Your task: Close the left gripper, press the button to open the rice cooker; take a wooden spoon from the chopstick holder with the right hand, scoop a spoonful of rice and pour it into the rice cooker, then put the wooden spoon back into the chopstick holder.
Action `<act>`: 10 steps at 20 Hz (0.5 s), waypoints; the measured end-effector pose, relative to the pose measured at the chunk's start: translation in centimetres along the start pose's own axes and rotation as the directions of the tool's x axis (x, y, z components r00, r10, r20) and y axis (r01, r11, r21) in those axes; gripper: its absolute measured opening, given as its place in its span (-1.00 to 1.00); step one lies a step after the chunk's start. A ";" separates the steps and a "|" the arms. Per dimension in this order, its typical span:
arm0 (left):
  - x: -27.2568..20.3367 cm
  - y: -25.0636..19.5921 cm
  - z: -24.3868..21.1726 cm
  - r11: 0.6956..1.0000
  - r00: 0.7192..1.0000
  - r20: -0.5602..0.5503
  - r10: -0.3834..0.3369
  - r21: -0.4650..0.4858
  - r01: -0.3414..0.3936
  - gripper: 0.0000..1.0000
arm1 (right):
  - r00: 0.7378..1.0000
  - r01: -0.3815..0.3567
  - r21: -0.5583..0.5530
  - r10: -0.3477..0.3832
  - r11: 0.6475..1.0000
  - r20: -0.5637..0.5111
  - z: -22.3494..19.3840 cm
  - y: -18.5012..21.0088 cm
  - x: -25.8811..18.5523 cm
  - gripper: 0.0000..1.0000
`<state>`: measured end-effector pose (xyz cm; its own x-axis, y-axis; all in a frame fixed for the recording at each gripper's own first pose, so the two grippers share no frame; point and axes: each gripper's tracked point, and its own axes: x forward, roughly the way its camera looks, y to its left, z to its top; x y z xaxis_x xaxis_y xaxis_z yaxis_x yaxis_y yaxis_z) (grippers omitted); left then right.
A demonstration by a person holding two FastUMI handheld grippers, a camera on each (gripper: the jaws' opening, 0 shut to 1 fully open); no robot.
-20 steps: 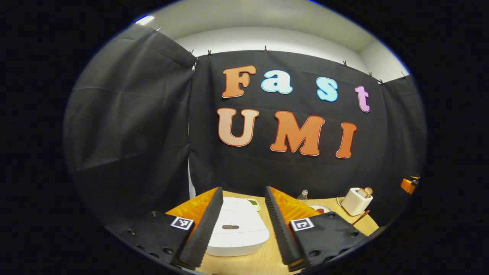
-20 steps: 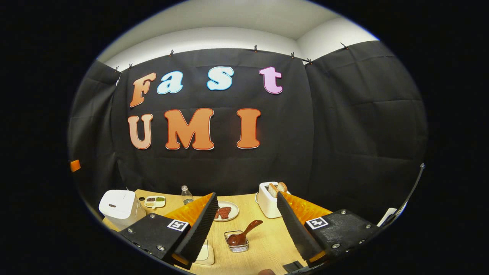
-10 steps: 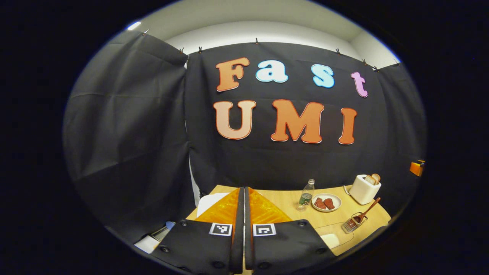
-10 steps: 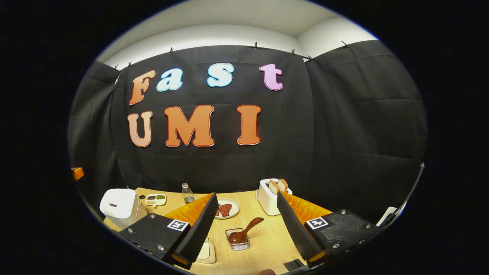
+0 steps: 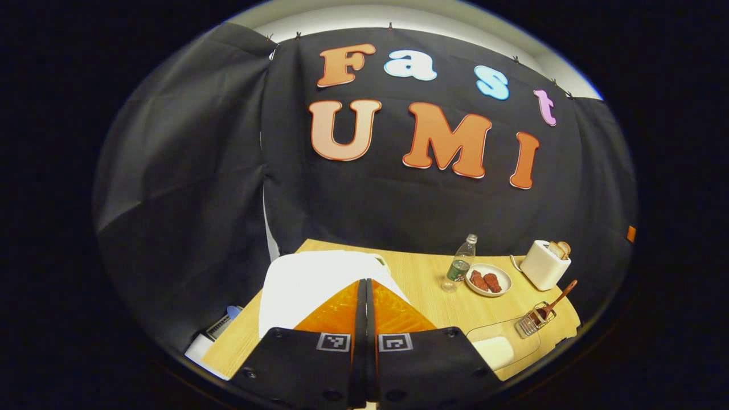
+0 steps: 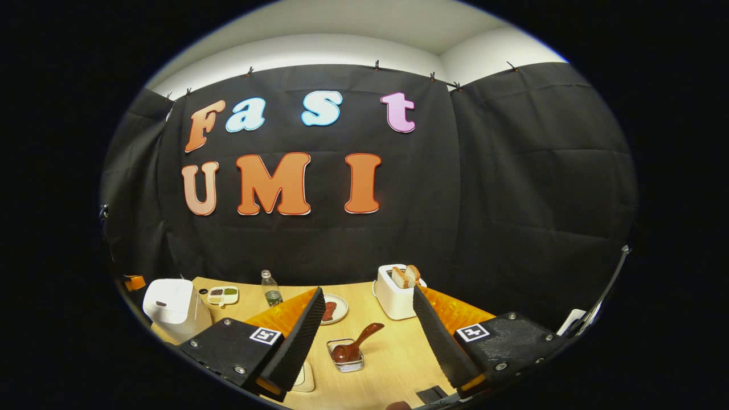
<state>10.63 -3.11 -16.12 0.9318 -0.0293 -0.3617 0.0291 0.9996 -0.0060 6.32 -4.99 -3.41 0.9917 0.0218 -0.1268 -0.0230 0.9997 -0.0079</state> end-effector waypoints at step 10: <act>3.5 2.4 -6.4 0.999 0.986 -0.163 0.040 0.011 -0.039 -0.91 | 0.997 0.050 0.008 -0.050 0.999 -0.061 -1.8 -1.3 0.5 0.92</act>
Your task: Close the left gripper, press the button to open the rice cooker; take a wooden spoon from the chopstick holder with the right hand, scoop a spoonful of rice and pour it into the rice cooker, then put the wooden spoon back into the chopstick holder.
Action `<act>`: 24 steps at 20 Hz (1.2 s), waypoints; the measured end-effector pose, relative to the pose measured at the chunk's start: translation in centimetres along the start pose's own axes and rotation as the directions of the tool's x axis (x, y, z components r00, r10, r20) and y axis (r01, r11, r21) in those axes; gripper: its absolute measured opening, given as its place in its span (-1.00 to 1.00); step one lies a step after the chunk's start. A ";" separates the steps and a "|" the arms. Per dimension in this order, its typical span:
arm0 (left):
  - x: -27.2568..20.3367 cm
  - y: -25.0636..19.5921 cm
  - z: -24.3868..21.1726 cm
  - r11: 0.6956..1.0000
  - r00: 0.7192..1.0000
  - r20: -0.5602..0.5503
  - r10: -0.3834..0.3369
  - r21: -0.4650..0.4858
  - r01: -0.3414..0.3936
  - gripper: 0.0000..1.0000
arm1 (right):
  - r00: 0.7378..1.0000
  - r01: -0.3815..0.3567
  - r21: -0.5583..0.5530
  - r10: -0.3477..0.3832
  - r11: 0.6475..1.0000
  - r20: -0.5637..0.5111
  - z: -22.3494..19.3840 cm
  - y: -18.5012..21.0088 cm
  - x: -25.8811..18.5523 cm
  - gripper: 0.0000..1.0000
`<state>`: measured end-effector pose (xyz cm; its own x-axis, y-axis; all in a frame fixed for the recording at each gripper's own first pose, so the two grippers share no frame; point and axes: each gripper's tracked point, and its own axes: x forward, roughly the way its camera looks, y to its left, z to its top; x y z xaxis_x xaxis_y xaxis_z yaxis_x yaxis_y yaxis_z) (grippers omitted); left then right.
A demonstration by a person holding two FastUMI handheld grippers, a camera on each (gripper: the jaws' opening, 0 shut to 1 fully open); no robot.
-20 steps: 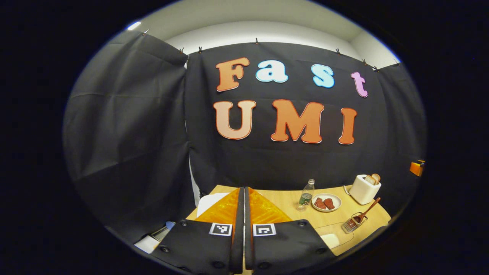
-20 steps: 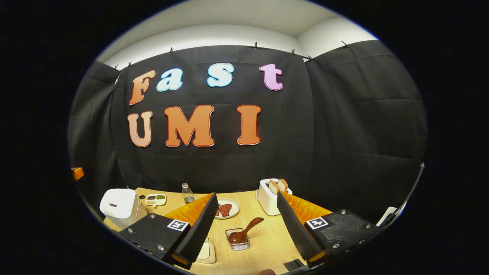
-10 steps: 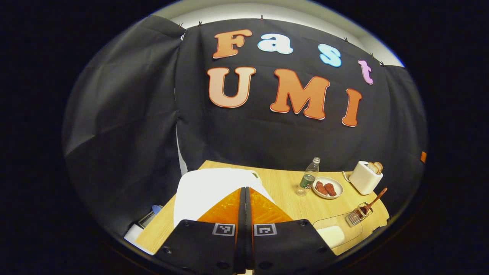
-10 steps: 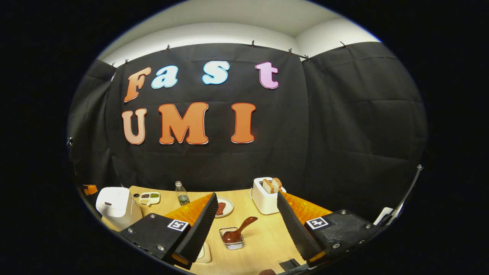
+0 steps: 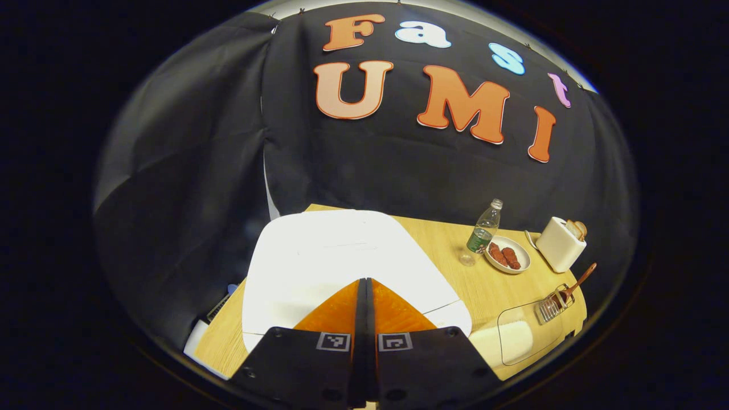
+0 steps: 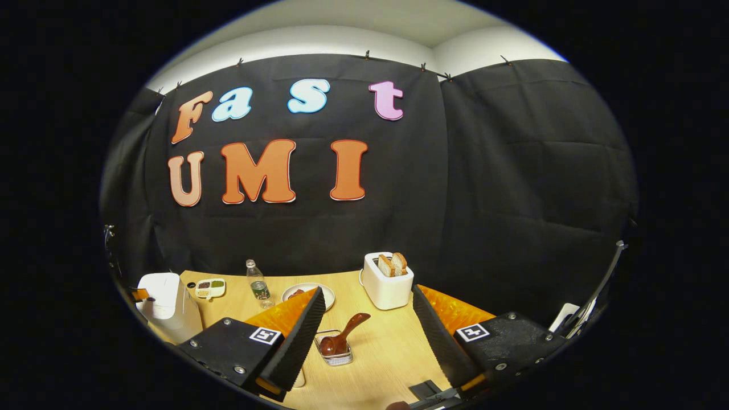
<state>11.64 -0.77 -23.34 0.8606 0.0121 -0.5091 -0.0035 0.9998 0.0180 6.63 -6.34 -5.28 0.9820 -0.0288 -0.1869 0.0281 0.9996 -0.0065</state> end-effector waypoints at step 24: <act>-11.0 -5.1 11.4 1.000 0.964 0.266 -0.020 0.008 0.019 -0.92 | 0.986 -0.102 0.256 0.132 0.961 -0.100 -7.1 0.0 5.4 0.91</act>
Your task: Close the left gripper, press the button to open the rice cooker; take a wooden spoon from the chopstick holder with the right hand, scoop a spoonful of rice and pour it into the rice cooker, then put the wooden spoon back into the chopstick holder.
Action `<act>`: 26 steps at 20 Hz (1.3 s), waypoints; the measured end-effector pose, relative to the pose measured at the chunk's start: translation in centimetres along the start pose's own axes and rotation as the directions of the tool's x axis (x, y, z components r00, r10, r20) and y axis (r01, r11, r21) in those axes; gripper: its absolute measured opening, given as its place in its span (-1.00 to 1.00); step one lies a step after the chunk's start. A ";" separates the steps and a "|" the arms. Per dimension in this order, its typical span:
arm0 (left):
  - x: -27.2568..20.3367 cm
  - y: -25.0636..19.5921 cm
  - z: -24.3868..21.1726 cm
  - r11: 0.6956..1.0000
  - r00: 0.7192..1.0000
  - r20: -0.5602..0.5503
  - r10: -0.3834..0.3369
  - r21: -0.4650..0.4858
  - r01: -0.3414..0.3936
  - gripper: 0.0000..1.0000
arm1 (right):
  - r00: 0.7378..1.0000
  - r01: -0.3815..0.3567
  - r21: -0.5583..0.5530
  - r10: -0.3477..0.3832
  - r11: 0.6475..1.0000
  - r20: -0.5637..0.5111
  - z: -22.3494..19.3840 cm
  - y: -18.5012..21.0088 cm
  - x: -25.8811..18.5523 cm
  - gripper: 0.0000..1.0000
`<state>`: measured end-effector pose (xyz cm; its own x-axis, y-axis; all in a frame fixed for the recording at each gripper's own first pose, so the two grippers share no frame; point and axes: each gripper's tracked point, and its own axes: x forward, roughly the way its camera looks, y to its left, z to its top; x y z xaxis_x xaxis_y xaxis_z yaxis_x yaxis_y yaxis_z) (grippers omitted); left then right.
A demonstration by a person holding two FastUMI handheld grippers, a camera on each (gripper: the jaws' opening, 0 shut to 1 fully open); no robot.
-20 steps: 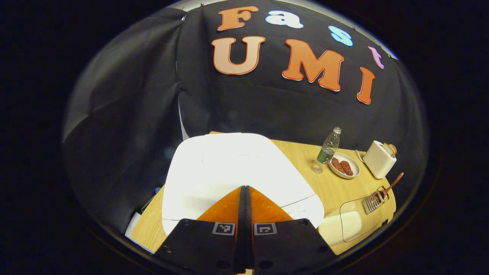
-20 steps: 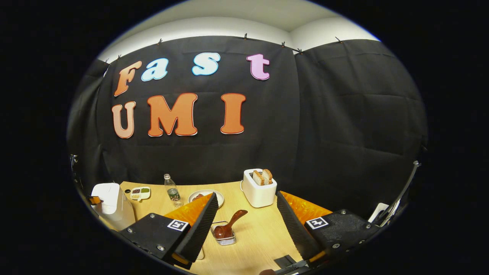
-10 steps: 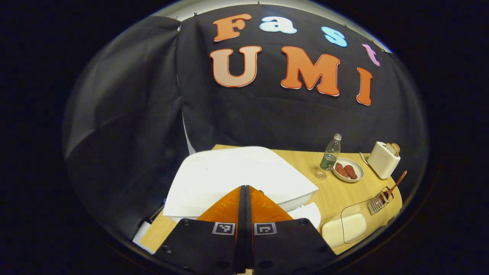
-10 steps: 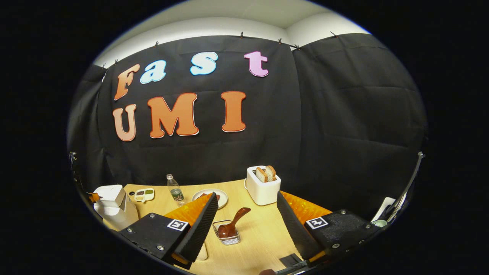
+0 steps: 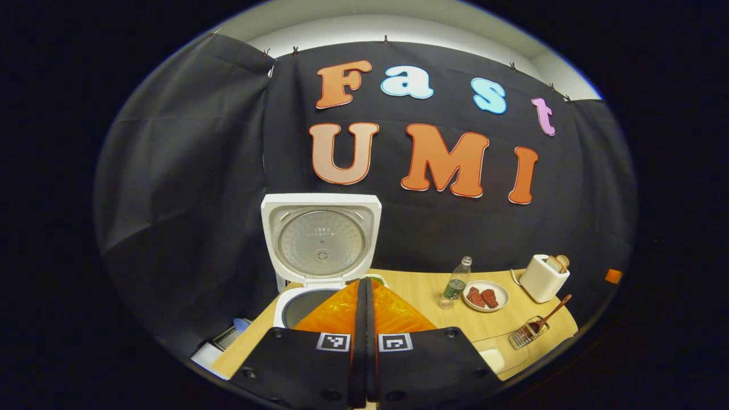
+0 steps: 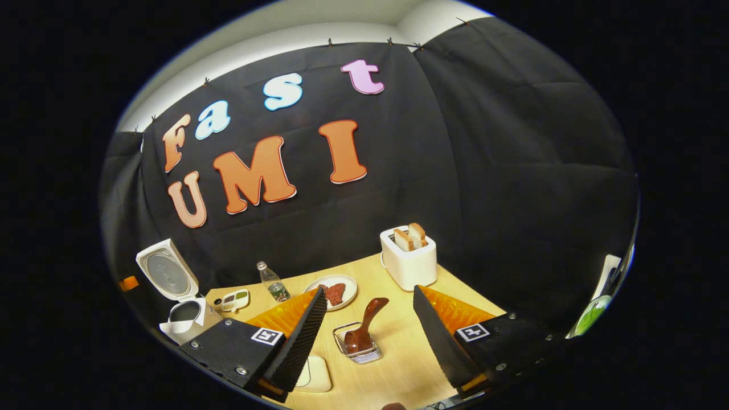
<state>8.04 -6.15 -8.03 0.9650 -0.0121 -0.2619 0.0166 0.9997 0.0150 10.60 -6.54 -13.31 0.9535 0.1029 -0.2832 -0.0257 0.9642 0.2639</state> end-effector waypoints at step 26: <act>-9.3 6.9 1.4 0.954 0.952 0.071 0.299 -0.038 -0.297 1.00 | 0.938 -0.108 0.142 0.148 0.984 -0.314 -12.4 1.0 17.3 0.67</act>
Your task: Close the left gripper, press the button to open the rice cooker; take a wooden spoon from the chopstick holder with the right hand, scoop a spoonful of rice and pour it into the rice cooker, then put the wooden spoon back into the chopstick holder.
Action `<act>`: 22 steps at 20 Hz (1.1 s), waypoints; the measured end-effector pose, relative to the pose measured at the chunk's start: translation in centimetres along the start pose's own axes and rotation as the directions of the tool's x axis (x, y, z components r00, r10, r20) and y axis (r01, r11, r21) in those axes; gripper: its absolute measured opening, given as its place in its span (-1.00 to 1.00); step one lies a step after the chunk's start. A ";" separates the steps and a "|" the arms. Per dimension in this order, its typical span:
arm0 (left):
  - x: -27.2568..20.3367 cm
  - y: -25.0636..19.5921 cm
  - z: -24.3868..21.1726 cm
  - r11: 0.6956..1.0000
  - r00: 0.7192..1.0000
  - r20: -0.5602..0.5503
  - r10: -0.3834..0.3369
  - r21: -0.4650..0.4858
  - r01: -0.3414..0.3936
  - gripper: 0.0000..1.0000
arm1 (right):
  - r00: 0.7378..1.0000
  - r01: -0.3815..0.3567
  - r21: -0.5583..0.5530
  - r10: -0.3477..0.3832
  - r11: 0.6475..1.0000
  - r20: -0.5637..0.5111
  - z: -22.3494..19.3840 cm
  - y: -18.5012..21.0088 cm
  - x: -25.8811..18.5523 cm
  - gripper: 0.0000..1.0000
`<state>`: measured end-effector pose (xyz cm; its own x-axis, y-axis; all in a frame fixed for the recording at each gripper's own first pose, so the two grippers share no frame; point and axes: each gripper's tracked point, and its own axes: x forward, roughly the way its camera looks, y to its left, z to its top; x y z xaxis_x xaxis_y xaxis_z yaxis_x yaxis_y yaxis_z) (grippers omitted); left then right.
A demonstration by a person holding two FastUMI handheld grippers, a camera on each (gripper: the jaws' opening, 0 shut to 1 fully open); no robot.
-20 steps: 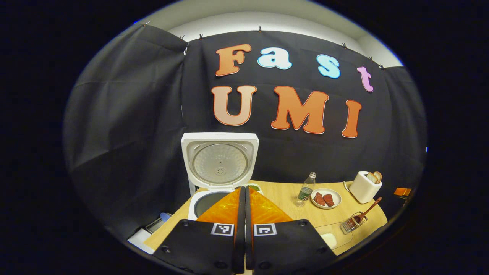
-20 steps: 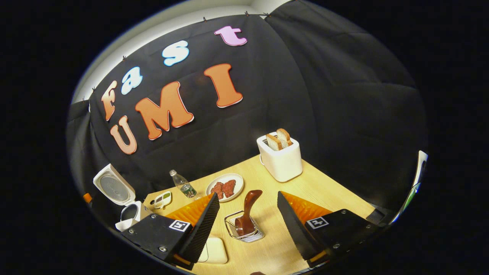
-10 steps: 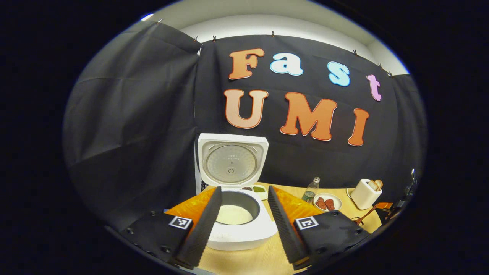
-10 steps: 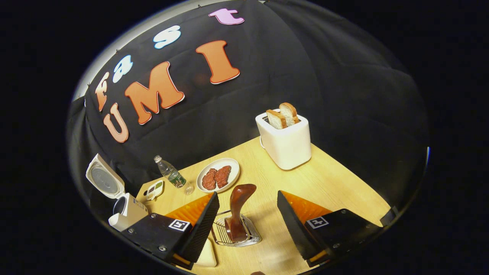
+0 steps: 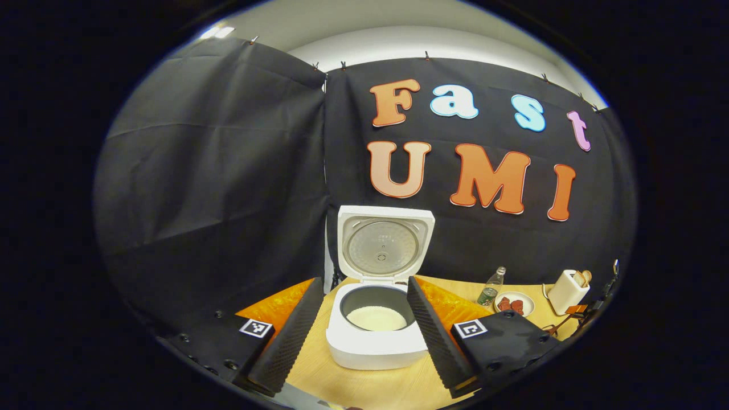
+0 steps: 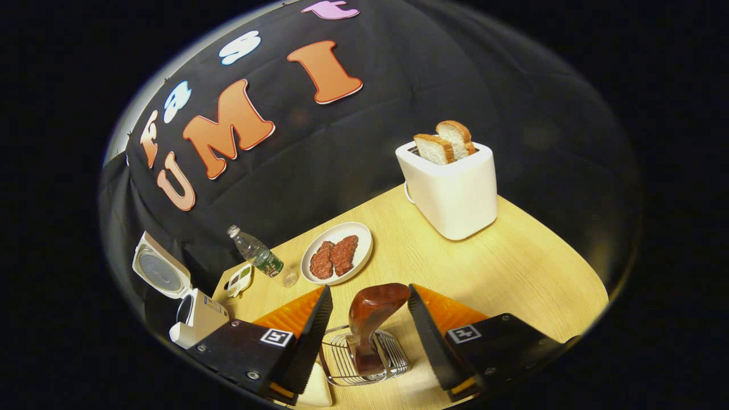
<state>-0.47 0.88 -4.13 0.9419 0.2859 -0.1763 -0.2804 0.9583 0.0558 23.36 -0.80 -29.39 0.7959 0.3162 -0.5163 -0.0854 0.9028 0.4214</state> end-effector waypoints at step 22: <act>-1.7 2.5 -0.4 1.000 1.000 0.012 0.003 -0.002 -0.003 1.00 | 0.985 -0.028 -0.042 0.035 0.999 0.170 5.4 6.0 -5.8 -0.57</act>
<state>-2.90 2.79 -4.09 0.9432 0.2885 -0.1645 -0.2834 0.9575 0.0544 21.48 1.27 -19.87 0.8828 0.2934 -0.3669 -0.1330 0.9052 0.4037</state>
